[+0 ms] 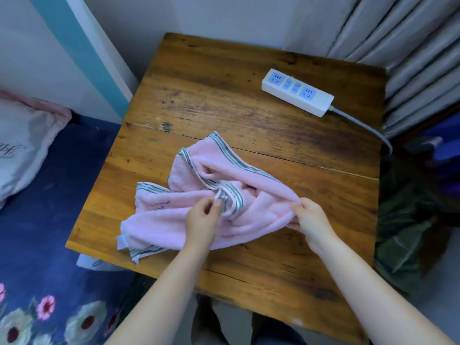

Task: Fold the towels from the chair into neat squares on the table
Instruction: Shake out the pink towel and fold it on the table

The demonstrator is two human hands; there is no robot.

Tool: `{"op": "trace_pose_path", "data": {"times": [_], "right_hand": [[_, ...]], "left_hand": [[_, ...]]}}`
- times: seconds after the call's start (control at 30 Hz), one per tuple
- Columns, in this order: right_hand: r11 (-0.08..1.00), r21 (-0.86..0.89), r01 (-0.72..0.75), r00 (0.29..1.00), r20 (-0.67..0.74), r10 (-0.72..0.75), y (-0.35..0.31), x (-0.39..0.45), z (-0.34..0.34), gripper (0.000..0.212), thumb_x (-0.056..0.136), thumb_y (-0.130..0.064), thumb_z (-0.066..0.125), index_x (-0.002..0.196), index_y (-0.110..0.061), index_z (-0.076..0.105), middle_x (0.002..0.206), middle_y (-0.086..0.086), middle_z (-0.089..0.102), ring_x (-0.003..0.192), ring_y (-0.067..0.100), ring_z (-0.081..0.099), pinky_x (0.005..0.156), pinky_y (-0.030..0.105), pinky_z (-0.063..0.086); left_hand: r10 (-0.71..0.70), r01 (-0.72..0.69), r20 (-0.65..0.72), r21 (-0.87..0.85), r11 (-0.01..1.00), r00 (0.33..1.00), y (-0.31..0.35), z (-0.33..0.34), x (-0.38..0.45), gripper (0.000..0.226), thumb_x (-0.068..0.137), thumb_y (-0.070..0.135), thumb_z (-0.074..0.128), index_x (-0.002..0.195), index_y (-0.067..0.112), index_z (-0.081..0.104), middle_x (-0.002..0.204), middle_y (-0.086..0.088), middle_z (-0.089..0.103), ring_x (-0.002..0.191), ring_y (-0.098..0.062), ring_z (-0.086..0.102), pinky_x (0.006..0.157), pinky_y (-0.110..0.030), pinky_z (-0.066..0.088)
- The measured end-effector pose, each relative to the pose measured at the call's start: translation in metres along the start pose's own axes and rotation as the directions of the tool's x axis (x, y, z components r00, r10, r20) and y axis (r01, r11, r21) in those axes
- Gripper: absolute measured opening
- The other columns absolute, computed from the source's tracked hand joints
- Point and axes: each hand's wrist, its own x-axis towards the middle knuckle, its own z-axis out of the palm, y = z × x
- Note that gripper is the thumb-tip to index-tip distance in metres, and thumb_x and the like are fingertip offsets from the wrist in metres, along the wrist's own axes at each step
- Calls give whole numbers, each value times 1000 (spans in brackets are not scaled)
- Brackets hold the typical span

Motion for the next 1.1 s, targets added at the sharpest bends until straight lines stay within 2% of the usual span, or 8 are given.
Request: {"op": "trace_pose_path", "data": {"times": [0.23,0.37,0.43,0.53,0.67,0.83,0.97,1.1], "right_hand": [[988,48,149,961,-241,-133,-56,-26,-15,27,91,-5,39,69,-12,51,76,8,54,65,17,52,59,30,47],[954,-17,299,879,-386,-282,-85,-50,-15,27,88,-7,41,64,-13,50,66,6,50,63,21,47,58,29,39],[945,-73,318,853,-413,-318,-85,-58,-12,27,89,-9,44,63,-11,50,66,7,49,65,23,44,55,26,32],[958,-225,178,923,-299,-242,-56,-58,3,16,90,-11,49,79,-1,57,75,13,51,74,23,48,54,29,34],[966,-259,0,972,-226,-60,5,-55,34,25,92,-19,51,70,-8,54,61,9,52,53,17,52,47,27,40],[969,-231,-86,922,-387,-11,45,-67,61,21,92,-7,42,94,0,62,89,17,60,83,30,55,68,31,39],[973,-179,-143,898,-436,51,52,-77,71,30,89,-13,54,114,3,54,109,23,61,101,38,56,74,37,43],[973,-167,-161,920,-383,86,53,-77,75,25,88,-12,54,108,3,58,87,13,57,82,26,53,69,31,41]], "left_hand": [[81,-148,-272,-233,961,959,60,-90,49,32,95,11,48,65,21,52,64,3,50,59,-4,45,59,-21,37],[179,-237,-308,-161,958,934,87,-112,54,36,92,10,49,57,20,45,60,4,43,57,-6,37,56,-18,33],[170,-185,-225,-47,982,959,83,-119,55,38,84,14,48,50,16,30,55,-1,28,54,-13,27,51,-27,24],[-68,-2,122,502,865,990,46,-123,61,31,77,22,37,52,13,21,55,-6,22,62,-25,36,54,-31,15],[-327,143,182,635,759,927,-7,-131,52,38,87,15,43,51,9,33,59,-20,40,57,-32,43,48,-32,21],[-31,-149,248,673,724,968,-35,-124,41,27,87,17,52,90,-7,61,96,-26,61,98,-38,57,79,-40,45],[-8,-308,406,706,638,914,-41,-104,36,30,91,25,50,67,10,42,68,-6,42,76,-29,48,66,-38,42],[-20,-247,369,660,709,929,-45,-96,41,43,95,15,40,54,16,27,56,0,31,63,-24,38,53,-30,21]]}}
